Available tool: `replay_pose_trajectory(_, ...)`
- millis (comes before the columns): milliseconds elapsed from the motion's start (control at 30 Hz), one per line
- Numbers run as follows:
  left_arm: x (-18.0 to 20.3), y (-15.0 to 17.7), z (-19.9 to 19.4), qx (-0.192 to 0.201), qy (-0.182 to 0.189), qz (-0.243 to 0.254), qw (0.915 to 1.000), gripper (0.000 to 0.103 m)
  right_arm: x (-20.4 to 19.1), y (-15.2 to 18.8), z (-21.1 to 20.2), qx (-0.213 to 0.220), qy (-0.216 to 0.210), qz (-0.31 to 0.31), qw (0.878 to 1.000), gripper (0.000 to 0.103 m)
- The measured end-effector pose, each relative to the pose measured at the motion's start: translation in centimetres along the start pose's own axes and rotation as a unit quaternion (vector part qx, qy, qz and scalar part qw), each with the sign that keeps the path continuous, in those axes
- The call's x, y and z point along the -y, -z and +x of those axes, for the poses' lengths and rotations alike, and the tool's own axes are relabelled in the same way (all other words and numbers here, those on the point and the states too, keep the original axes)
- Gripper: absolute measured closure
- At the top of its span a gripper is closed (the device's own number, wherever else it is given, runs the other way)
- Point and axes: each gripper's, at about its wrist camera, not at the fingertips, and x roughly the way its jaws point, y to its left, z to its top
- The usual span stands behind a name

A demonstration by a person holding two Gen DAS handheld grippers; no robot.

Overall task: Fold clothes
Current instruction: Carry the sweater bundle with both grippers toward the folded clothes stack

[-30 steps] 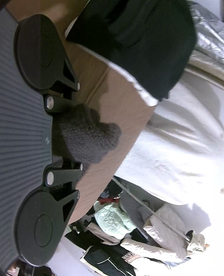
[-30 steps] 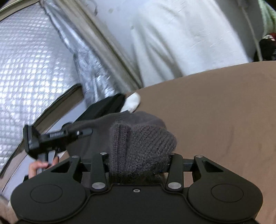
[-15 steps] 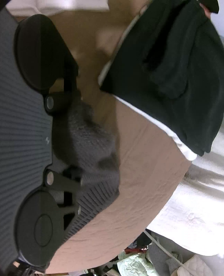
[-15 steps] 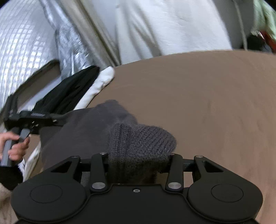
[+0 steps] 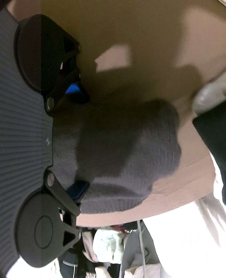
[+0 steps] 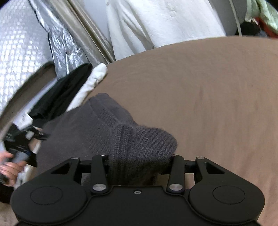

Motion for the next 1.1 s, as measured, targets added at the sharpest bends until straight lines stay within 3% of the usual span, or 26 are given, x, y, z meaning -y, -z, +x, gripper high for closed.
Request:
replay_pose_trajectory(33,1.1,0.1,0.0,0.017,-0.006,0.033,0.9993,0.013,0.4,0.1,0.1,0.0,-0.012,0.016,1.0,0.045)
replay_pose_trajectory(67,2.1,0.3,0.0,0.031,-0.016,0.066,0.9972,0.033,1.2,0.3,0.2,-0.003,-0.023,0.045,0.999,0.036)
replay_pose_trajectory(100,3.2,0.7,0.0,0.042,-0.034,0.1,0.9936,0.048,1.8,0.4,0.4,-0.006,-0.028,0.069,0.997,0.032)
replay_pose_trajectory(200,5.4,1.9,-0.4,0.064,-0.062,0.148,0.9849,0.065,3.2,0.8,0.5,-0.009,-0.053,0.117,0.992,0.029)
replay_pose_trajectory(333,6.2,1.9,-0.5,0.081,-0.076,0.111,0.9876,0.062,3.6,1.4,0.7,-0.009,-0.093,0.133,0.987,0.016)
replay_pose_trajectory(400,6.3,1.9,0.2,0.08,-0.081,0.122,0.9859,0.054,3.4,1.4,1.6,-0.025,-0.076,0.121,0.989,0.015)
replay_pose_trajectory(467,5.9,1.7,1.0,0.078,-0.081,0.127,0.9855,0.054,3.0,1.3,2.7,-0.021,-0.062,0.105,0.992,0.014)
replay_pose_trajectory(500,5.5,1.5,1.0,0.081,-0.075,0.12,0.9866,0.061,2.8,1.2,3.0,-0.019,-0.061,0.098,0.993,0.015)
replay_pose_trajectory(567,5.0,1.1,1.0,0.089,-0.065,0.113,0.9875,0.069,2.1,0.7,3.6,-0.019,-0.07,0.073,0.995,0.047)
replay_pose_trajectory(733,8.4,3.2,-0.6,0.127,-0.093,0.187,0.9695,0.076,-2.9,-0.2,0.0,-0.011,-0.089,-0.029,0.996,0.053)
replay_pose_trajectory(800,8.9,3.2,-1.7,0.126,-0.07,0.185,0.9722,0.076,-4.7,-0.2,-2.2,-0.004,-0.088,-0.045,0.995,0.055)
replay_pose_trajectory(867,9.0,3.0,-2.9,0.117,-0.02,0.167,0.9787,0.077,-6.1,-0.2,-4.0,-0.001,-0.074,-0.056,0.996,0.055)
replay_pose_trajectory(933,9.5,3.1,-3.7,0.118,-0.004,0.182,0.9762,0.077,-7.0,-0.3,-5.4,-0.004,-0.059,-0.056,0.997,0.055)
replay_pose_trajectory(1100,10.9,4.1,-6.6,0.14,-0.042,0.244,0.9588,0.077,-8.8,-1.3,-6.5,-0.016,-0.075,-0.059,0.995,0.056)
